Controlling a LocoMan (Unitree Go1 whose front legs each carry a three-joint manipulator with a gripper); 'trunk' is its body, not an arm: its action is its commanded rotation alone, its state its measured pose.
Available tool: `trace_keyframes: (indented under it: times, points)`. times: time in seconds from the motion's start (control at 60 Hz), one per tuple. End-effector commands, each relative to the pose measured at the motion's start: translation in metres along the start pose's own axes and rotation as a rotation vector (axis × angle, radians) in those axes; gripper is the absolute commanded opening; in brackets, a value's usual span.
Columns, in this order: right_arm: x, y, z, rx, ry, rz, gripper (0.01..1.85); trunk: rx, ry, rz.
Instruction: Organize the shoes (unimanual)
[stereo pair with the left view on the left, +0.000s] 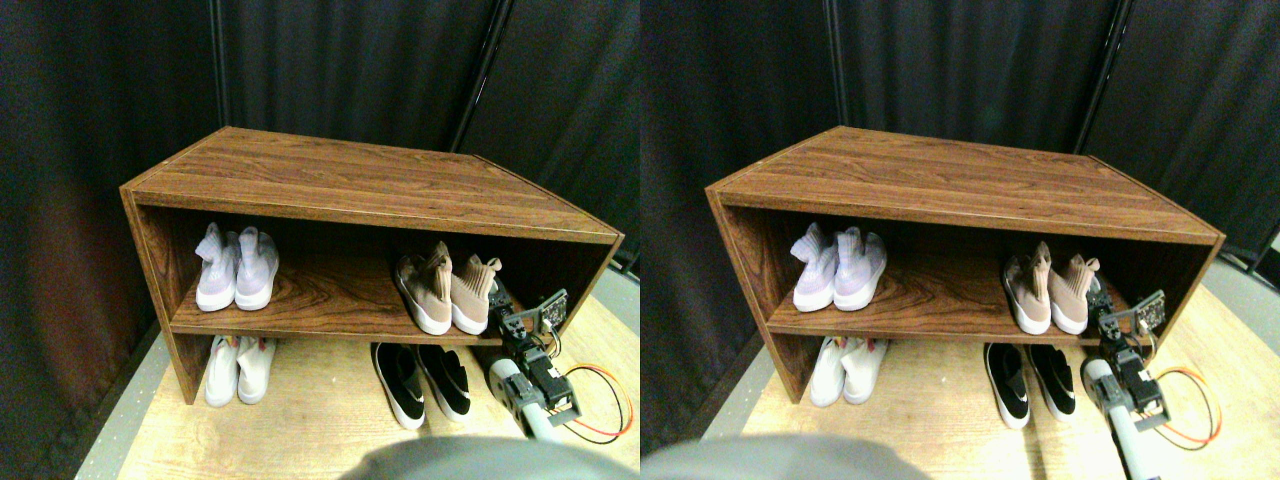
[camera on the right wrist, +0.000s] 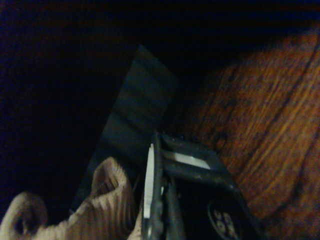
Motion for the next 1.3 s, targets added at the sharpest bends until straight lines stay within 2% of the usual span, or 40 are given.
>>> trace_keyframes:
  times: [0.017, 0.2, 0.333, 0.433, 0.5, 0.517, 0.567, 0.65, 0.667, 0.75, 0.783, 0.867, 0.95, 1.05, 1.15, 1.167, 1.3]
  points:
    - [-0.003, 0.007, -0.010, 0.007, 0.044, 0.029, 0.06, -0.014, 0.020, 0.013]
    - [-0.001, 0.006, -0.011, 0.000, 0.059, 0.029, 0.06, -0.015, 0.022, 0.016]
    - [-0.001, 0.006, -0.004, -0.017, 0.013, 0.032, 0.06, -0.006, 0.023, 0.005]
    - [-0.005, 0.008, 0.003, -0.064, -0.013, 0.089, 0.06, -0.001, 0.024, -0.001]
    - [-0.011, 0.013, 0.008, -0.033, -0.014, 0.109, 0.06, 0.004, 0.024, -0.007]
    - [-0.019, 0.020, 0.014, -0.062, -0.022, 0.135, 0.06, 0.005, 0.024, -0.010]
    - [-0.023, 0.023, 0.017, -0.081, -0.018, 0.159, 0.06, 0.009, 0.025, -0.014]
    - [-0.040, 0.032, 0.027, -0.162, 0.013, 0.268, 0.06, 0.014, 0.027, -0.022]
    - [-0.043, 0.034, 0.030, -0.208, 0.027, 0.311, 0.06, 0.016, 0.028, -0.024]
    - [-0.062, 0.040, 0.039, -0.135, 0.050, 0.328, 0.06, 0.021, 0.033, -0.030]
    - [-0.070, 0.042, 0.043, -0.125, 0.083, 0.363, 0.06, 0.025, 0.036, -0.032]
    - [-0.084, 0.042, 0.049, -0.111, 0.067, 0.378, 0.06, 0.029, 0.039, -0.036]
    - [-0.099, 0.039, 0.055, -0.101, 0.106, 0.418, 0.06, 0.032, 0.043, -0.036]
    - [-0.117, 0.033, 0.056, -0.089, 0.127, 0.429, 0.06, 0.037, 0.051, -0.038]
    - [-0.129, 0.027, 0.054, -0.083, 0.133, 0.420, 0.06, 0.037, 0.054, -0.038]
    - [-0.131, 0.026, 0.053, -0.079, 0.134, 0.419, 0.06, 0.039, 0.061, -0.037]
    - [-0.143, 0.016, 0.047, -0.037, 0.188, 0.385, 0.06, 0.039, 0.068, -0.037]
